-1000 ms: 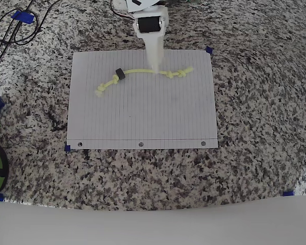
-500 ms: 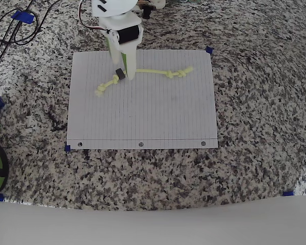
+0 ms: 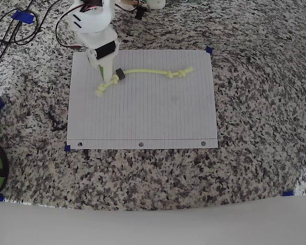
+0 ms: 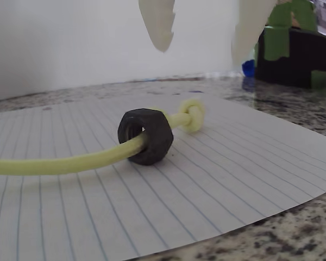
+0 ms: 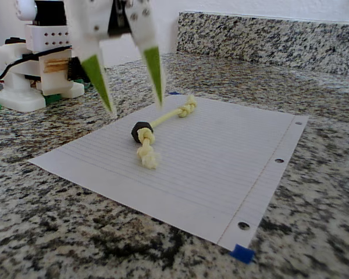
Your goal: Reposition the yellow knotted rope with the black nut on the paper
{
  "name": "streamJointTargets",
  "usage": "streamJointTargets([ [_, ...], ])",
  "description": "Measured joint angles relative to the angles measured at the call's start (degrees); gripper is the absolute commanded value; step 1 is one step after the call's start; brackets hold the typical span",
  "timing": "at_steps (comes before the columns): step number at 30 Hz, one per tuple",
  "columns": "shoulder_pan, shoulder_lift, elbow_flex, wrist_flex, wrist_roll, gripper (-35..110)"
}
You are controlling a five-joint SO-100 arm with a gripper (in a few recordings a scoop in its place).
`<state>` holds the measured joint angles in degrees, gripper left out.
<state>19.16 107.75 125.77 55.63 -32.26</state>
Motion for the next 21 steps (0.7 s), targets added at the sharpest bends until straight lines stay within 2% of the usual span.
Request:
streamJointTargets([
  [6,0.79,-5.45,-0.09,-5.98,0.18,48],
  [21,-1.23,-11.60,-0.44,-10.99,0.18,43],
])
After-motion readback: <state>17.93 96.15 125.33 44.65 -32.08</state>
